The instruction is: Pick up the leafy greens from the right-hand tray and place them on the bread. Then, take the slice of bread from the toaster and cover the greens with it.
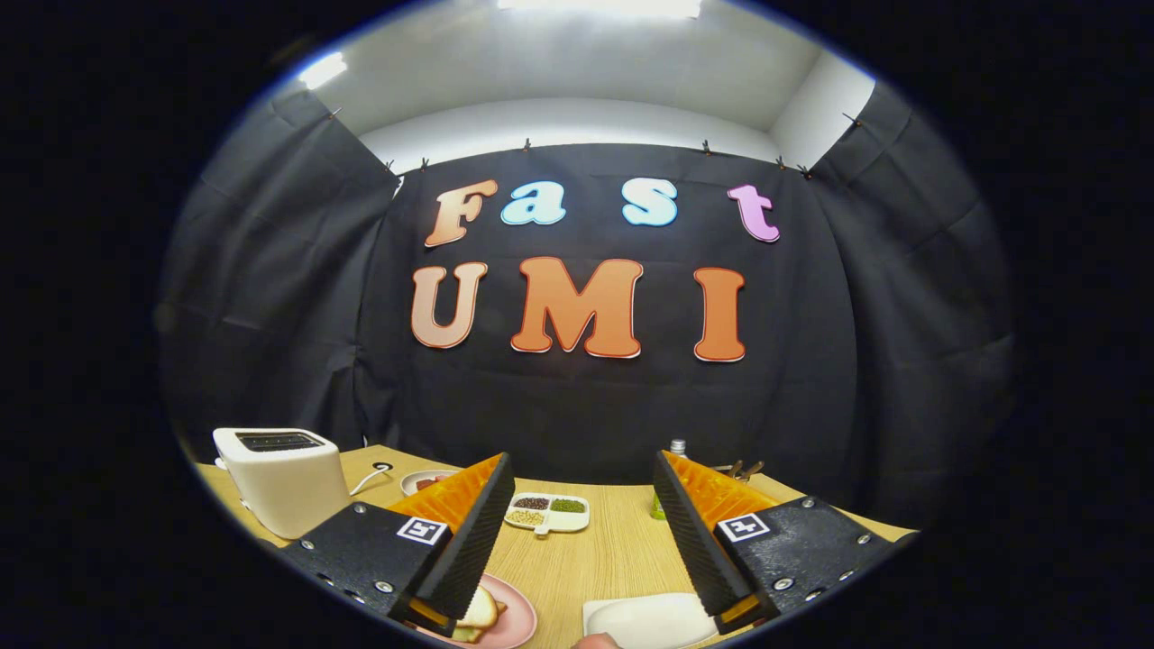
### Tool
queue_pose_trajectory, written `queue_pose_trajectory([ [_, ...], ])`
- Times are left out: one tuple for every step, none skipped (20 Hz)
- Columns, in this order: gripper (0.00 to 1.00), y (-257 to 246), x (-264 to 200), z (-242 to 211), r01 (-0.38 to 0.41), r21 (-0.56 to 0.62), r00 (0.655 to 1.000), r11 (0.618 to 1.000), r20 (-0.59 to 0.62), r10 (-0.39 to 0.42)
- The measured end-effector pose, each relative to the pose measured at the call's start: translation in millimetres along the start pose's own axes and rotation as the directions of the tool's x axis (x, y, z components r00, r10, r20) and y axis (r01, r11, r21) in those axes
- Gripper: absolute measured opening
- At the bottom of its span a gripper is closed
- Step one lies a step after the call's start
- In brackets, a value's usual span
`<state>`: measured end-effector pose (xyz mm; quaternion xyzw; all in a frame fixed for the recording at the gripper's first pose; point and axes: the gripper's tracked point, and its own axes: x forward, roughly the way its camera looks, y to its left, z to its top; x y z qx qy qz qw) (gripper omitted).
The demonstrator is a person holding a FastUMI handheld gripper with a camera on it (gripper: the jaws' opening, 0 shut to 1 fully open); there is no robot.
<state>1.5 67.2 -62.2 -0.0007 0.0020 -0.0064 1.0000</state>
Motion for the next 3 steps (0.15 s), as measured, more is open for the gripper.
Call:
queue_pose_trajectory([
  [0.93,1.6,0.9,-2.2,-0.005,0.010,1.000,1.000,-0.004,0.005],
  [0.94,2.7,0.2,-1.0,-0.007,0.013,1.000,1.000,-0.005,0.007],
  [0.94,2.0,0.3,-0.1,-0.008,0.014,1.000,1.000,0.003,0.008],
])
